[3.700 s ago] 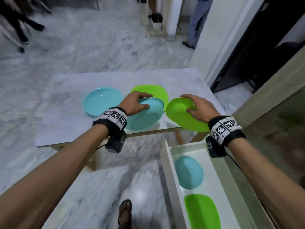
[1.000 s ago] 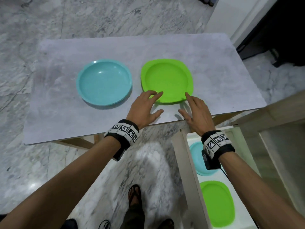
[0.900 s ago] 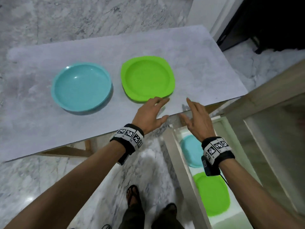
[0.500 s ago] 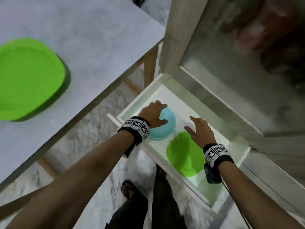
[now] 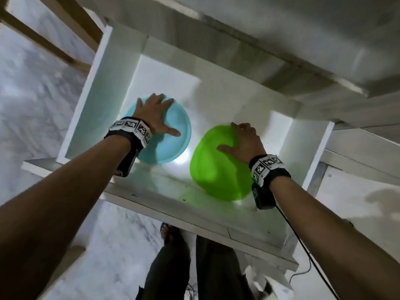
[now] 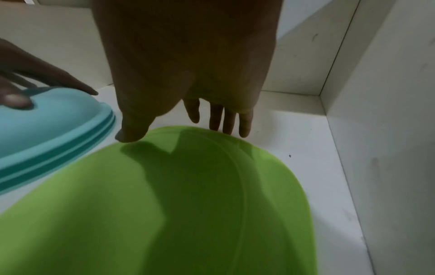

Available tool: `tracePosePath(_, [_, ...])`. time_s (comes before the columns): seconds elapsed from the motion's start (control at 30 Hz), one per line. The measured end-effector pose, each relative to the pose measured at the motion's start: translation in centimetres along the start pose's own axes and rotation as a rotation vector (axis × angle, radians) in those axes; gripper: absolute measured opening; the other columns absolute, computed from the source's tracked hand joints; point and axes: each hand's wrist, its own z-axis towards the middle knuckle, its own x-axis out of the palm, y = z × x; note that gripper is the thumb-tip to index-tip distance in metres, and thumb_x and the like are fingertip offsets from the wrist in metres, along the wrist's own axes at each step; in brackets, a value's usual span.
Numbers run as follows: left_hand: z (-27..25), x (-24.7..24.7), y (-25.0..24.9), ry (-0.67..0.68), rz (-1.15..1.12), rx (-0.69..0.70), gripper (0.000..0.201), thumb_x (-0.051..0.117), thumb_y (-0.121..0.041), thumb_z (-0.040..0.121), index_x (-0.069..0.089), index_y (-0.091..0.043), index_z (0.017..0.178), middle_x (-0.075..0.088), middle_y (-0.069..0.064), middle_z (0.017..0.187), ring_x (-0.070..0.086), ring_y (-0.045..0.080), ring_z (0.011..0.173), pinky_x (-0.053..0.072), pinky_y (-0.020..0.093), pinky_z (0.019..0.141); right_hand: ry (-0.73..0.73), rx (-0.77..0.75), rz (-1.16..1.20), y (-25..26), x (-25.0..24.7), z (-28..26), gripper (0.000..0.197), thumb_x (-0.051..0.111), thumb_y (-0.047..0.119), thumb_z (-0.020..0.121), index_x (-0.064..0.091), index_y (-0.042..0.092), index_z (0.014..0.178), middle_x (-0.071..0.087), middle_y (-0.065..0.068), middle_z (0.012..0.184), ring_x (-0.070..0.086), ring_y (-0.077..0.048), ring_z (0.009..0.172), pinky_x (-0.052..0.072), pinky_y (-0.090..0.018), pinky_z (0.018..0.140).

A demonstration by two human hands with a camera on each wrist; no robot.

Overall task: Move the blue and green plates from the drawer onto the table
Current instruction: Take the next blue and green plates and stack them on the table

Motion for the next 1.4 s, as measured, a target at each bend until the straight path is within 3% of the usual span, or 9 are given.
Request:
tracePosePath(0.2, [1.3,-1.3,-0.2,0.022,0.016,0.005,0.117,0.072,-0.077,0.041,0.03,-0.032,0.14,0.028,0.007,0.149,0.028,0.032,0.136,0.016,0.057,0.115,-0.012,-0.001,0.056,-0.5,0.4,0.8,0.086,0.073,0.059,0.066,0.044,0.016,0.135,0.042,-0.017,0.131,0.039,-0.036,0.12,0.039,-0.044,0.098])
tracePosePath(0.3, [1.5,-1.7,-0.2,0.044,-0.037,0.005,0.118,0.076,-0.074,0.041,0.031,-0.03,0.14,0.028,0.003,0.149,0.028,0.03,0.136,0.026,0.05,0.113,-0.004,0.0,0.066,-0.5,0.1,1.0,0.088,0.075,0.059,0.064,0.046,0.016,0.134,0.042,-0.016,0.131,0.039,-0.035,0.12,0.04,-0.045,0.098])
tracePosePath(0.5, [1.2,-1.8,-0.9,0.075,-0.04,-0.013,0.111,0.076,-0.074,0.042,0.039,-0.023,0.134,0.036,0.004,0.141,0.034,0.029,0.131,0.035,0.051,0.107,0.01,0.02,0.044,-0.2,-0.6,1.3,0.09,0.077,0.062,0.057,0.049,0.017,0.13,0.045,-0.011,0.131,0.039,-0.034,0.12,0.041,-0.044,0.098])
tracePosePath(0.63, [1.2,-1.4,-1.2,0.086,-0.09,-0.029,0.101,0.076,-0.071,0.045,0.043,-0.021,0.126,0.04,0.005,0.134,0.036,0.029,0.126,0.036,0.05,0.105,0.018,0.017,0.037,0.1,-0.7,1.4,0.09,0.079,0.061,0.057,0.049,0.019,0.13,0.045,-0.011,0.131,0.039,-0.034,0.12,0.042,-0.043,0.097])
tracePosePath(0.83, [1.4,-1.5,-2.1,0.034,-0.114,0.013,0.082,0.077,-0.071,0.04,0.047,-0.024,0.099,0.041,-0.002,0.103,0.039,0.028,0.109,0.035,0.042,0.088,0.013,-0.004,0.024,0.4,-1.1,1.3,0.09,0.078,0.063,0.056,0.046,0.033,0.134,0.045,-0.012,0.127,0.04,-0.032,0.12,0.042,-0.043,0.098])
tracePosePath(0.97, [1.0,-1.5,-2.7,-0.006,-0.062,0.016,0.08,0.074,-0.076,0.037,0.048,-0.025,0.095,0.044,0.0,0.102,0.039,0.028,0.108,0.033,0.044,0.091,0.04,-0.012,0.017,0.5,-1.8,1.1,0.089,0.077,0.065,0.055,0.044,0.044,0.135,0.044,-0.012,0.122,0.041,-0.032,0.117,0.043,-0.045,0.099])
tracePosePath(1.13, [0.3,-2.0,-3.2,-0.012,-0.016,0.017,0.074,0.066,-0.082,0.037,0.048,-0.032,0.089,0.047,-0.003,0.095,0.041,0.027,0.105,0.03,0.043,0.089,0.134,0.0,0.077,1.0,-2.7,0.9,0.085,0.077,0.06,0.06,0.04,0.046,0.136,0.045,-0.012,0.125,0.043,-0.033,0.121,0.041,-0.047,0.101])
tracePosePath(1.27, [-0.5,-2.4,-3.1,0.071,-0.037,0.014,0.07,0.065,-0.079,0.049,0.054,-0.036,0.104,0.061,0.002,0.108,0.047,0.028,0.112,0.031,0.045,0.097,0.215,-0.01,0.148,1.3,-3.0,0.6,0.075,0.071,0.057,0.071,0.038,0.047,0.137,0.05,-0.011,0.136,0.046,-0.03,0.126,0.037,-0.045,0.107])
tracePosePath(1.4, [-2.3,-3.3,-2.6,0.1,-0.076,0.027,0.065,0.066,-0.071,0.061,0.053,-0.048,0.121,0.056,-0.002,0.132,0.049,0.025,0.123,0.03,0.042,0.104,0.219,-0.02,0.297,1.8,-4.0,0.4,0.056,0.072,0.04,0.079,0.051,0.041,0.131,0.051,-0.001,0.142,0.045,-0.024,0.132,0.036,-0.037,0.11])
